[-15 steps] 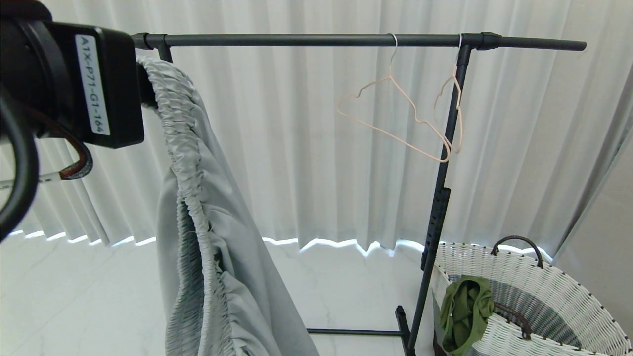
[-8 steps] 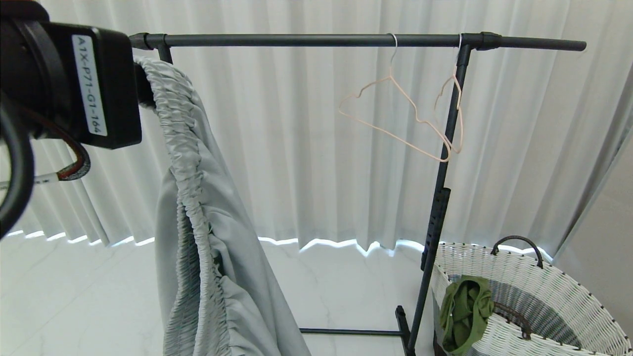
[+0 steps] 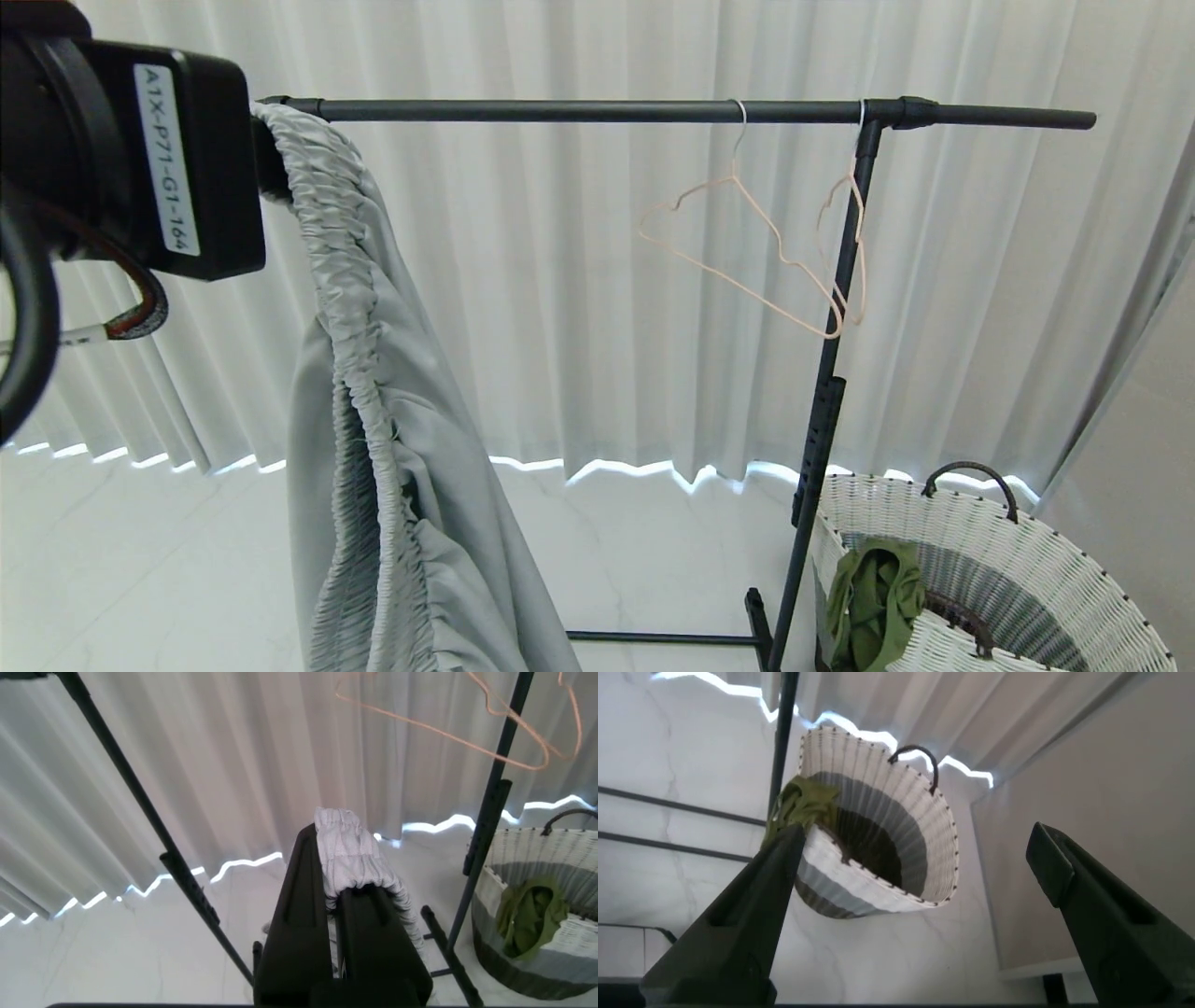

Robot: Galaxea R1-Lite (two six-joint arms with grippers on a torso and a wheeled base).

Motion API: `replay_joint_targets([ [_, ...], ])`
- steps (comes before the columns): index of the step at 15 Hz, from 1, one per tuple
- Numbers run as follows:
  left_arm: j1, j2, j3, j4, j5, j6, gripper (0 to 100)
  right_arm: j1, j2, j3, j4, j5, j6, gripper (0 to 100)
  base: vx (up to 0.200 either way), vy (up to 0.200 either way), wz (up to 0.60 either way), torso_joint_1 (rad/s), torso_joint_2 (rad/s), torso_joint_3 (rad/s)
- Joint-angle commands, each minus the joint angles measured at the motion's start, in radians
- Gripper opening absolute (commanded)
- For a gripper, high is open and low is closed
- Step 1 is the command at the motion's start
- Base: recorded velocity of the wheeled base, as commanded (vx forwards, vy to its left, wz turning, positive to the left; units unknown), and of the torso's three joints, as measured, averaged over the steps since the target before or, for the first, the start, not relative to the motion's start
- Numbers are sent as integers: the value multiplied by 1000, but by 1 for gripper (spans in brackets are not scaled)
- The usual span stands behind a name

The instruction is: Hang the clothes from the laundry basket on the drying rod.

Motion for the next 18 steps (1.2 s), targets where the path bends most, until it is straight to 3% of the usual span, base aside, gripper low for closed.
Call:
replay_joint_targets([
  [1,0,0,0,0,2,0,0,0,3,-1,1,0,0,100,0,0,0,173,-452,-276],
  [11,0,3,20,0,2,0,0,0,1,1,-4,-3,0,100,0,0,0,201,-478,-281],
  [18,17,1,55,0,3,86,0,-8,-53,82,-7,-7,-6,100,0,0,0,203,-445,-244],
])
